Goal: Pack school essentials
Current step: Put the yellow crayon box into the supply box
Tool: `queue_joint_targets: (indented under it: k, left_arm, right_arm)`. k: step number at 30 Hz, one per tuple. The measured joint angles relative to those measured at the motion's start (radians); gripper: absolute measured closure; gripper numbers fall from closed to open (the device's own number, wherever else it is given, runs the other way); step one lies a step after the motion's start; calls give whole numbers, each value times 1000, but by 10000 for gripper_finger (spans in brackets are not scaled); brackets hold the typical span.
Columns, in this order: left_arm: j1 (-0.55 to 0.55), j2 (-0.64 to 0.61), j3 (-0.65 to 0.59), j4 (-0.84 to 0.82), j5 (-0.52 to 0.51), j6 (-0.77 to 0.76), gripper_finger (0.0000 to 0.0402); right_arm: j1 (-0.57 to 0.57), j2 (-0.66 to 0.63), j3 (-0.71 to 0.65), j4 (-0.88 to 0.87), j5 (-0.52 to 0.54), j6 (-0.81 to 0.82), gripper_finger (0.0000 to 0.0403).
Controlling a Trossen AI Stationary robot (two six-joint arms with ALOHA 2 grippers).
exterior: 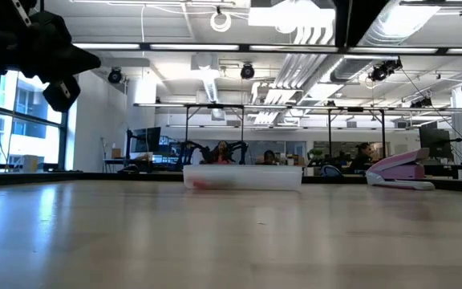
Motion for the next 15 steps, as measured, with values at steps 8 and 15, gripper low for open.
queue_joint_targets:
  k: [8,15]
  left_arm:
    - [0,0,0,2,-2,-86,396]
    - [0,0,0,2,-2,-97,396]
  right_arm:
    - [34,-177,-145,8,37,125,23]
    - [64,-373,-438,227,-116,268,23]
